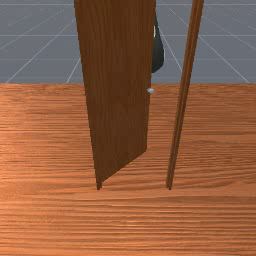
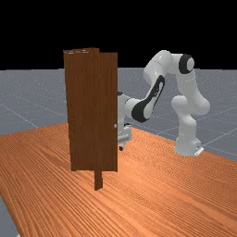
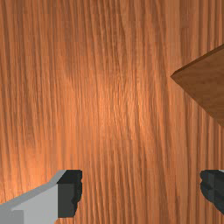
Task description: Open the door
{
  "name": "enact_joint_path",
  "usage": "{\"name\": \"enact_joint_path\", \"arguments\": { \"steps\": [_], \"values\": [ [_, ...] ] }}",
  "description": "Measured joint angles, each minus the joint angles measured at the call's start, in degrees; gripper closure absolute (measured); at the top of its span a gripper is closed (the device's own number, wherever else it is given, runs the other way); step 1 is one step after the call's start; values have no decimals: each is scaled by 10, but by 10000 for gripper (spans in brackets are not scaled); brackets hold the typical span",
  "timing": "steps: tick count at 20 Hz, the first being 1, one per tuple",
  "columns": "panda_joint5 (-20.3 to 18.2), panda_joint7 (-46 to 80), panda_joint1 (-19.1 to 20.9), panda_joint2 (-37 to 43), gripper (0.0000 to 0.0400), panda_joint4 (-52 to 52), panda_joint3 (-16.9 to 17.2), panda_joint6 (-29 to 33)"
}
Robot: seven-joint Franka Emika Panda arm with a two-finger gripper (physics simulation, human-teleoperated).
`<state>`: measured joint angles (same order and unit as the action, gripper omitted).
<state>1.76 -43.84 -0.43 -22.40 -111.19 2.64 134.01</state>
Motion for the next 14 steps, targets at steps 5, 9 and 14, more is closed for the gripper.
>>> {"name": "enact_joint_path", "arguments": {
  "steps": [5,9,14],
  "values": [
    [0,0,0,0,367,0,0,0],
    [92,81,-37,16,396,-24,33,-3],
    [73,83,-20,182,400,-261,19,74]
  ]
}}
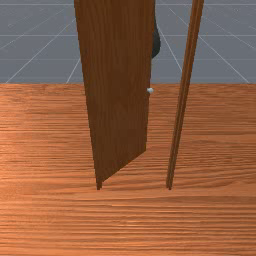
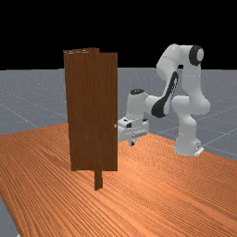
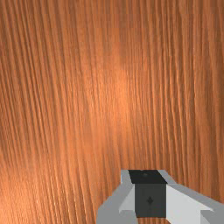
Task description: Open the door
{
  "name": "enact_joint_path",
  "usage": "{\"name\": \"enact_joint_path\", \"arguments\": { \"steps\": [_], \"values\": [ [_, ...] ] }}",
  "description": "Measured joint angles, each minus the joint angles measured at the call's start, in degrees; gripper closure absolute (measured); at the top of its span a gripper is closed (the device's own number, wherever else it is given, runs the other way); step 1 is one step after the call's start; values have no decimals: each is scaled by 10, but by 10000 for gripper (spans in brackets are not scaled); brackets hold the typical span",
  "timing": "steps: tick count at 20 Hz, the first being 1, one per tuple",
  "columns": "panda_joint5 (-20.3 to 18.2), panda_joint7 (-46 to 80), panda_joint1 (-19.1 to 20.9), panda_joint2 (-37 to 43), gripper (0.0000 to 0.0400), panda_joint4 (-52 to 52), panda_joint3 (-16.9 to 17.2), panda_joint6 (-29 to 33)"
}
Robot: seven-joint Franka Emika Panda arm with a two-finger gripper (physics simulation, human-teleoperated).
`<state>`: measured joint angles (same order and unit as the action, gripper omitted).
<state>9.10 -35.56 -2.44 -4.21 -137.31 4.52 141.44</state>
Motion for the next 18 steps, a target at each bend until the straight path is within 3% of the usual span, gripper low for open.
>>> {"name": "enact_joint_path", "arguments": {
  "steps": [3,4,5,7,9,10,12,13,14,18],
  "values": [
    [2,-23,1,42,400,-47,0,-21],
    [-32,-49,1,51,400,-64,2,11],
    [2,44,-1,50,400,-60,-6,2],
    [-14,209,-19,42,400,-47,-30,-18],
    [-32,382,-59,21,400,-17,-68,-37],
    [-31,410,-84,7,400,4,-84,-46],
    [-19,378,-119,-14,400,33,-108,-56],
    [-46,260,-117,-20,400,37,-117,-37],
    [-5,250,-120,-46,400,76,-115,-56],
    [4,186,-106,-229,400,361,-105,-153]
  ]
}}
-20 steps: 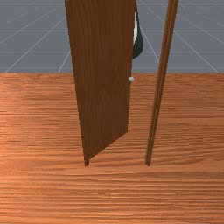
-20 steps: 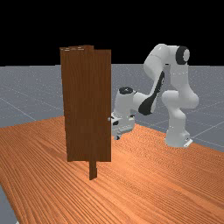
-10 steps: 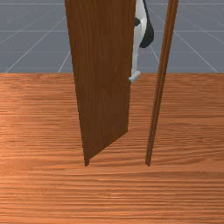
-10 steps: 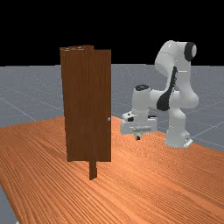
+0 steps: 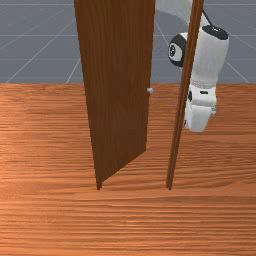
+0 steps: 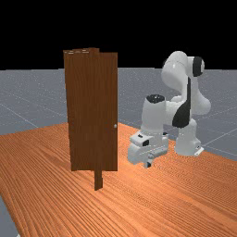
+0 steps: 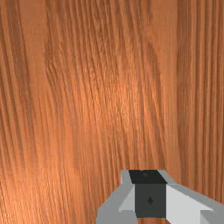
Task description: Open the door
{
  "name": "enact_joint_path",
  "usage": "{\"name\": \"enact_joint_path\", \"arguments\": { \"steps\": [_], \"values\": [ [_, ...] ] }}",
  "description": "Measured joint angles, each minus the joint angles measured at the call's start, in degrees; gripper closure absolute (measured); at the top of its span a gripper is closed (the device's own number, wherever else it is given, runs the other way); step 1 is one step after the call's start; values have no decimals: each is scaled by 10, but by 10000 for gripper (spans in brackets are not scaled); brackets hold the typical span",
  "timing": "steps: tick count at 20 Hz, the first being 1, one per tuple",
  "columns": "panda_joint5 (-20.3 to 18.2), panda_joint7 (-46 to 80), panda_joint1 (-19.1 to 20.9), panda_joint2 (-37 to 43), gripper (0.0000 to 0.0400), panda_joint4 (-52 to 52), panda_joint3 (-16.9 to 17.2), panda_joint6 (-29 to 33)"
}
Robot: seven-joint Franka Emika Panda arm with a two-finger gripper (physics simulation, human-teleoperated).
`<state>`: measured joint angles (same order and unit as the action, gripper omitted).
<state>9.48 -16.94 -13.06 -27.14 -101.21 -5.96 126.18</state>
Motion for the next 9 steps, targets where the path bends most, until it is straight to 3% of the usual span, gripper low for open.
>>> {"name": "enact_joint_path", "arguments": {
  "steps": [1,2,3,6,9],
  "values": [
    [-2,3,1,-38,400,62,4,-25],
    [-13,13,1,-85,400,147,7,-89],
    [0,-43,15,-60,400,96,2,-35],
    [-3,-367,115,-19,400,16,-24,22],
    [-18,-592,240,-34,400,43,-6,25]
  ]
}}
